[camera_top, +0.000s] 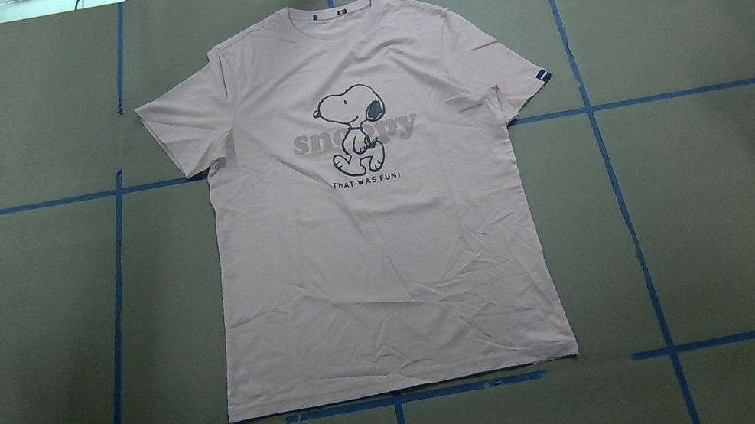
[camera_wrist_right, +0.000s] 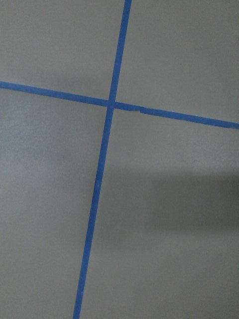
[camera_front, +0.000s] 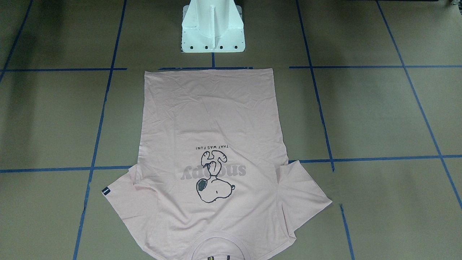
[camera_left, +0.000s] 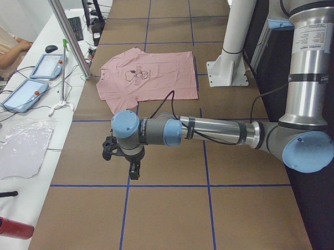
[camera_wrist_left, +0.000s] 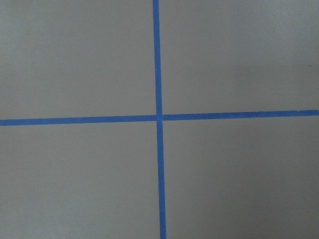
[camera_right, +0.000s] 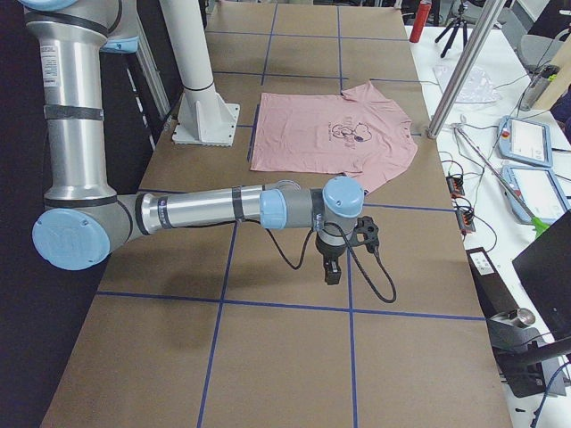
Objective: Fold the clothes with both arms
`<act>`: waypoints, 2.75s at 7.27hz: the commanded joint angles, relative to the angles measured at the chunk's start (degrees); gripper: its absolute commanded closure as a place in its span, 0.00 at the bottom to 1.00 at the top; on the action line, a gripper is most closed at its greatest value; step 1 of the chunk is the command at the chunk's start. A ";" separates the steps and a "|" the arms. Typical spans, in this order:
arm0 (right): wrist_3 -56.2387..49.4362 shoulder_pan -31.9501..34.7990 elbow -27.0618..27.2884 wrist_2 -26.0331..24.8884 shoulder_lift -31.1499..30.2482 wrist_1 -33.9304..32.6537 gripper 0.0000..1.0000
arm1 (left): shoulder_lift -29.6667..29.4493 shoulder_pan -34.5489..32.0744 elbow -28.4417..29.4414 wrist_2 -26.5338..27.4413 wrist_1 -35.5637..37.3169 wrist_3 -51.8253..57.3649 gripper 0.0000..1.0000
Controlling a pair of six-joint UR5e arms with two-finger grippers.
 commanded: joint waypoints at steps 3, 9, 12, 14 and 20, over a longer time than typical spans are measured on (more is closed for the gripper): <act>0.67 -0.05 0.25 4.95 -0.70 0.26 0.00 | -0.32 0.11 -3.15 -1.80 -0.53 -0.54 0.00; 46.62 -22.77 -16.30 -4.02 20.32 30.96 0.00 | 1.53 0.72 -3.85 -7.60 -7.29 -0.54 0.00; 70.74 -32.55 -25.05 -15.67 30.05 37.08 0.23 | 1.79 0.72 -4.91 -9.78 -7.30 -0.63 0.00; 74.58 -33.80 -26.54 -17.35 30.93 37.61 0.31 | 3.46 0.72 -5.96 -10.77 -7.30 -0.37 0.00; 74.59 -35.21 -29.98 -21.22 32.17 37.70 0.34 | 5.22 0.72 -6.67 -12.96 -8.17 -0.37 0.00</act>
